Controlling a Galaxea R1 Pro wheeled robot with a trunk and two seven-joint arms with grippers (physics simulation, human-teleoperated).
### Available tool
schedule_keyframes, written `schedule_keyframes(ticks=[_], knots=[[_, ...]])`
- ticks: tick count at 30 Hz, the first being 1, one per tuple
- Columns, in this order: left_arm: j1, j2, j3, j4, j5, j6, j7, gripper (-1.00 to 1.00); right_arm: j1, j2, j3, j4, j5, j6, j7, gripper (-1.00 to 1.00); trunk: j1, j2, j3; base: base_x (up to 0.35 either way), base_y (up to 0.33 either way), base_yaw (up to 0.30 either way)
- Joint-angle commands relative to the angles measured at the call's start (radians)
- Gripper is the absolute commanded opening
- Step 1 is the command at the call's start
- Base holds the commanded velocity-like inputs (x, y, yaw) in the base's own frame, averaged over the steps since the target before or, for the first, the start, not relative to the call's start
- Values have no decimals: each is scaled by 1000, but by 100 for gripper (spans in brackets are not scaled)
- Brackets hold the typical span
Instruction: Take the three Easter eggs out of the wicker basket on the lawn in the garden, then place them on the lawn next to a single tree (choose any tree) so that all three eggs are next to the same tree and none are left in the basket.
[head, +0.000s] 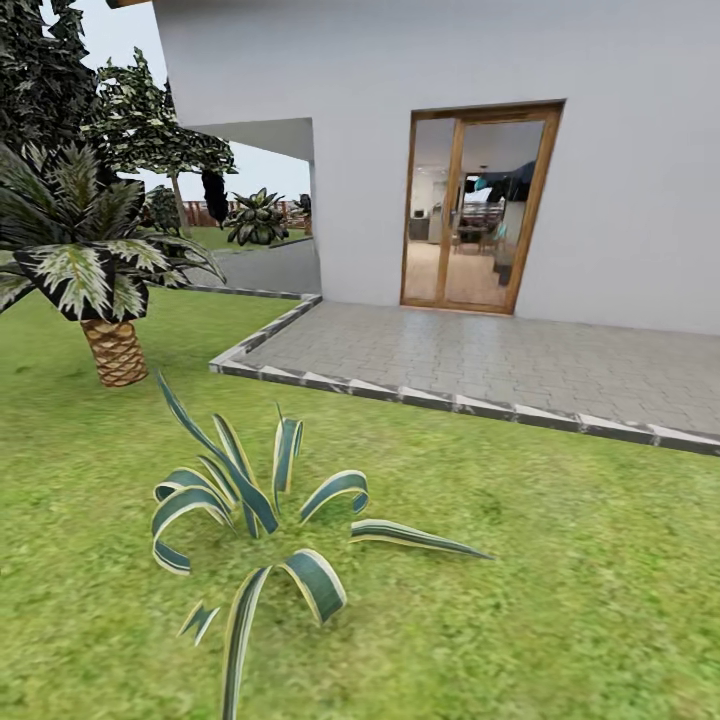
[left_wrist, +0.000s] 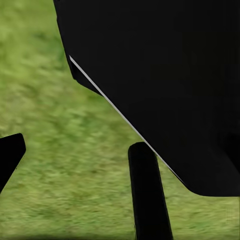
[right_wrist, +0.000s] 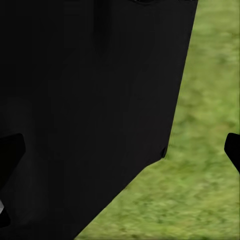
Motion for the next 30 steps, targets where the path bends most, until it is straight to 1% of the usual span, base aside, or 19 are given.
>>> schedule_keyframes(ticks=[1,15,25,30], knots=[[0,0,0,-1,-9,3,-1,100,-1,0,4,2,2,1,1,100,0,0,-1,0,243,0],[0,0,1,-2,-8,4,-1,100,-1,0,4,2,2,1,1,100,0,0,-1,0,319,0],[0,0,0,-1,-8,3,0,100,-1,0,4,2,2,1,1,100,0,0,-1,0,50,0],[0,1,1,-1,-8,4,-1,100,-1,0,4,2,2,1,1,100,0,0,-1,0,265,0]])
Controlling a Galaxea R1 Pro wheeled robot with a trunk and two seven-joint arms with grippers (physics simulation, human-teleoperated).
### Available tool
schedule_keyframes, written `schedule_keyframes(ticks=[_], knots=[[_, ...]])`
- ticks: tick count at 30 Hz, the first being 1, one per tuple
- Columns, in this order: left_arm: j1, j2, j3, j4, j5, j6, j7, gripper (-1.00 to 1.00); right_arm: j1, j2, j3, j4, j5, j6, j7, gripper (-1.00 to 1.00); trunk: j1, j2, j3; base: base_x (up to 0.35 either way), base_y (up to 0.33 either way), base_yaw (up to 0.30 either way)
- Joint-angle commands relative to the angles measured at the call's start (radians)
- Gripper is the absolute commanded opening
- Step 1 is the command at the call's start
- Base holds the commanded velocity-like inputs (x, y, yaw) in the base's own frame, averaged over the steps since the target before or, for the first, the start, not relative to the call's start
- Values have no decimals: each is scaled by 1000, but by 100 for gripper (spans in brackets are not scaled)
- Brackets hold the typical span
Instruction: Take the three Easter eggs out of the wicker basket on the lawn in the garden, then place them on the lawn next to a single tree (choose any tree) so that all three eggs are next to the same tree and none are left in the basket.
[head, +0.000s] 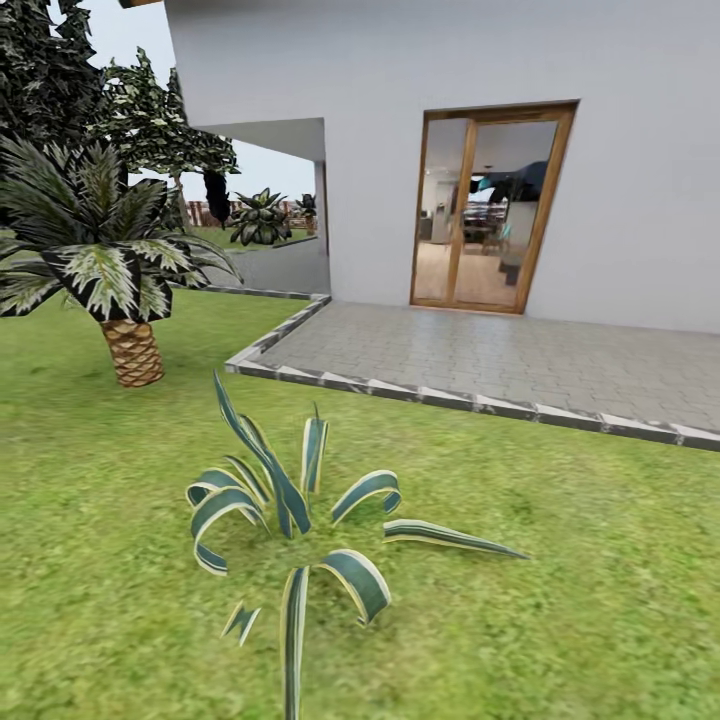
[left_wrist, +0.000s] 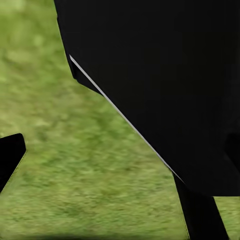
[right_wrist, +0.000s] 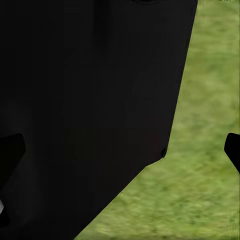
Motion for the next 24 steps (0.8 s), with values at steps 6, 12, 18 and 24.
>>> schedule_keyframes(ticks=[6,12,18,24], knots=[[0,0,1,-1,-9,3,-1,100,-2,0,4,2,2,1,1,100,0,0,-1,0,328,0],[0,0,1,-1,-9,3,-1,100,-2,0,3,2,2,1,1,100,0,0,-1,0,328,0],[0,0,1,-1,-9,3,-1,100,-2,0,3,2,2,1,1,100,0,0,-1,0,328,0],[0,0,1,-1,-9,3,-1,100,-1,0,4,2,2,1,1,100,0,0,-1,0,331,0]])
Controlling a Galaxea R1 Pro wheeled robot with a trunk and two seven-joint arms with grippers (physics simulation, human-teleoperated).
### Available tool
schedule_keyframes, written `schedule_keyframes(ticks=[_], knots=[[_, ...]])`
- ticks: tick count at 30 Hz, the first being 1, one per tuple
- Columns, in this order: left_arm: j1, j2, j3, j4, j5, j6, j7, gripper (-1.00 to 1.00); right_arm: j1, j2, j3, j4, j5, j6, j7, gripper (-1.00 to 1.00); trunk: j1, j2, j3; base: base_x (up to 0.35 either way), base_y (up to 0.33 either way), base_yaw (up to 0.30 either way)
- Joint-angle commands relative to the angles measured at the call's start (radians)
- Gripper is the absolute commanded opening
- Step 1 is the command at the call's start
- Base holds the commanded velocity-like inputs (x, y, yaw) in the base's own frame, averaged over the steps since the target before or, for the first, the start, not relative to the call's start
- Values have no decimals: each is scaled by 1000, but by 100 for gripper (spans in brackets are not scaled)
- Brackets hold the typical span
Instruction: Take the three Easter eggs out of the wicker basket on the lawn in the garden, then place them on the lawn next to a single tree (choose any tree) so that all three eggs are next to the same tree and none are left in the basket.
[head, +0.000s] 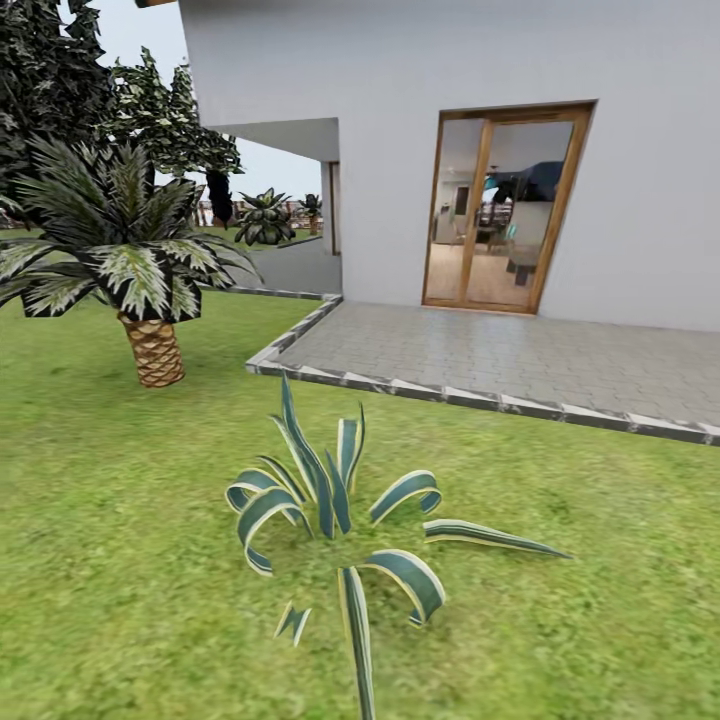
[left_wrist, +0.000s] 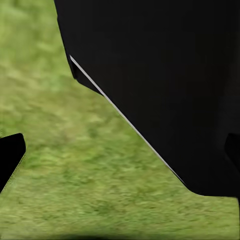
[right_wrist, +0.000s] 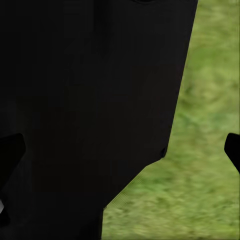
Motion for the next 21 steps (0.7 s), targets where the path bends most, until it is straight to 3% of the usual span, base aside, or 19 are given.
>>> schedule_keyframes(ticks=[1,6,21], knots=[[0,0,1,-1,-9,3,-1,100,-1,0,5,2,2,1,1,100,0,0,-1,0,310,0],[0,-1,1,-1,-9,2,0,100,-1,0,5,2,2,1,1,100,0,0,-1,0,116,0],[0,-1,-1,0,-9,2,1,100,-1,-1,5,2,2,3,2,100,0,0,-1,0,4,0]])
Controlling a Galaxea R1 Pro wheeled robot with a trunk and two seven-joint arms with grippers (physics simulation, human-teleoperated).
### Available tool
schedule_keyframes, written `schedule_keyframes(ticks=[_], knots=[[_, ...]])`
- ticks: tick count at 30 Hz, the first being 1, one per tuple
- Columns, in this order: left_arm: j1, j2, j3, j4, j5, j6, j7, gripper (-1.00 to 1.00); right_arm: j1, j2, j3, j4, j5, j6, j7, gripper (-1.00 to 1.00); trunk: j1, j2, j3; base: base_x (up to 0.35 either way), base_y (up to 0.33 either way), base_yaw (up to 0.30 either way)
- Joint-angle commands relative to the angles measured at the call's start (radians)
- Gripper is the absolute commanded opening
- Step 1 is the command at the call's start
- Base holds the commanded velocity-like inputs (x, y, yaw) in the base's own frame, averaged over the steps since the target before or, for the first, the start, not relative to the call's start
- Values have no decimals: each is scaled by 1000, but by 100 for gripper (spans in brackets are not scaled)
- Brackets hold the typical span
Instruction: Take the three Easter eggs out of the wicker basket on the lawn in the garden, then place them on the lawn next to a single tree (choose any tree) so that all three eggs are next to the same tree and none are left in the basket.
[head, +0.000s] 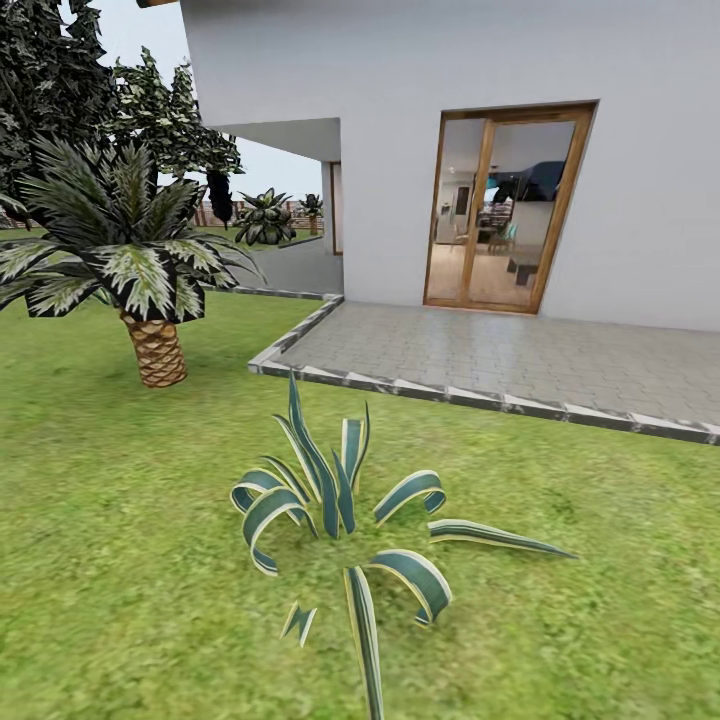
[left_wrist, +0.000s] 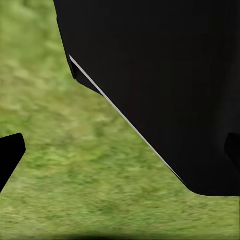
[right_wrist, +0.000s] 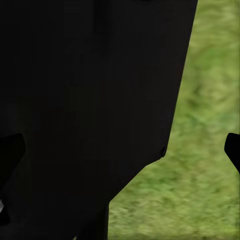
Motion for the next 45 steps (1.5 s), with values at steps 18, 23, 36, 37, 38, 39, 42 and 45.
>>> schedule_keyframes(ticks=[18,23,36,37,38,39,42,45], knots=[[0,0,0,1,-10,6,-2,100,-1,3,4,2,1,-3,1,100,0,0,-1,23,76,0],[0,0,0,0,-9,6,-2,100,-2,3,3,2,1,-3,1,100,0,0,-1,102,324,0],[0,0,0,0,-8,6,-2,100,-1,4,3,2,1,-3,1,100,0,0,-1,103,326,0],[0,0,0,0,-8,6,-2,100,-1,4,4,2,1,-3,0,100,0,0,-1,100,323,0],[0,0,0,0,-8,6,-2,100,-1,4,4,2,1,-3,1,100,0,0,-1,99,323,0],[0,0,0,0,-8,6,-2,100,-1,4,4,2,1,-3,1,100,0,0,-1,97,323,0],[0,0,0,0,-8,6,-2,100,-1,4,4,2,1,-3,1,100,0,0,-1,86,323,0],[0,0,0,0,-8,6,-2,100,-1,4,4,2,1,-3,1,100,0,0,-1,54,323,0]])
